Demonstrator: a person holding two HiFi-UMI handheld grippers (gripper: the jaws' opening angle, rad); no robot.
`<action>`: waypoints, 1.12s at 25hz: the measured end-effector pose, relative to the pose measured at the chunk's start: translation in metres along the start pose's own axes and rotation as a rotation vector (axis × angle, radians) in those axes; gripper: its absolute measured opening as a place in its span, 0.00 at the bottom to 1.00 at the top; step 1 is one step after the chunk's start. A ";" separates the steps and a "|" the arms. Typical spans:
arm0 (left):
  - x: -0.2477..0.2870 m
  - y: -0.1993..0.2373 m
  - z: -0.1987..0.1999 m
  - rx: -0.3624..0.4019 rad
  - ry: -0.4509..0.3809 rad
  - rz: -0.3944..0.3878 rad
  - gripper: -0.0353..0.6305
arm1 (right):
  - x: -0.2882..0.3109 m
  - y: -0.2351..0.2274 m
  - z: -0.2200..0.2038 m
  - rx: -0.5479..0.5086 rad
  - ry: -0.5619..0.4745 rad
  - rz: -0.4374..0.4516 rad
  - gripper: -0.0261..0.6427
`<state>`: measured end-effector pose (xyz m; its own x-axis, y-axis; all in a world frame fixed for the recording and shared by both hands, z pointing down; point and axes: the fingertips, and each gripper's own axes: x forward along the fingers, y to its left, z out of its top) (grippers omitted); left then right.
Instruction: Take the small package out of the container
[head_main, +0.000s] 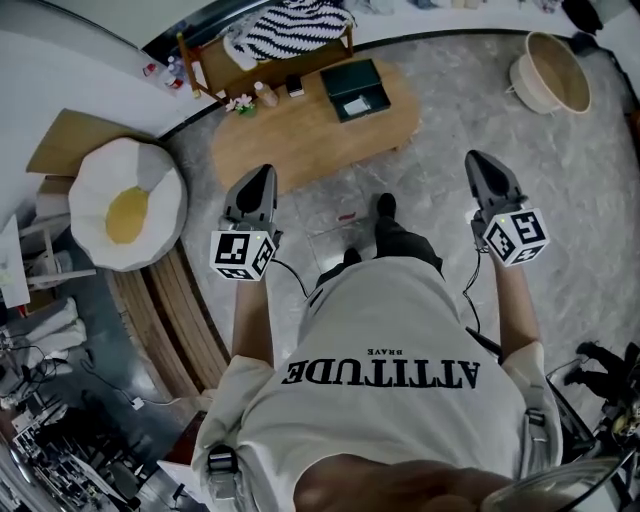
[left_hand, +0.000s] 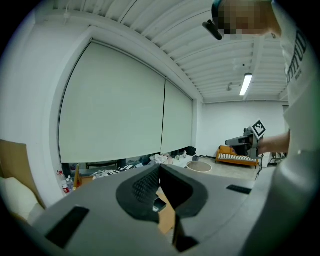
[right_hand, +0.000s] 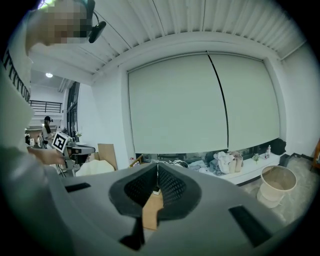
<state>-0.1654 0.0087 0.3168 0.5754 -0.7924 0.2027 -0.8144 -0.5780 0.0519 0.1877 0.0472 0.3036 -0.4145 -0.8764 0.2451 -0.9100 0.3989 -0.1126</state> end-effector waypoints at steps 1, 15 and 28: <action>0.006 0.000 0.002 0.001 0.002 0.005 0.09 | 0.005 -0.007 0.002 0.000 0.001 0.007 0.07; 0.093 -0.005 0.022 -0.004 0.018 0.093 0.09 | 0.078 -0.093 0.023 0.002 0.025 0.116 0.07; 0.170 -0.013 0.027 -0.034 0.053 0.147 0.09 | 0.139 -0.154 0.023 0.029 0.073 0.211 0.07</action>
<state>-0.0546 -0.1235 0.3246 0.4458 -0.8560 0.2619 -0.8921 -0.4489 0.0512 0.2706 -0.1421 0.3324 -0.5953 -0.7524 0.2820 -0.8034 0.5623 -0.1960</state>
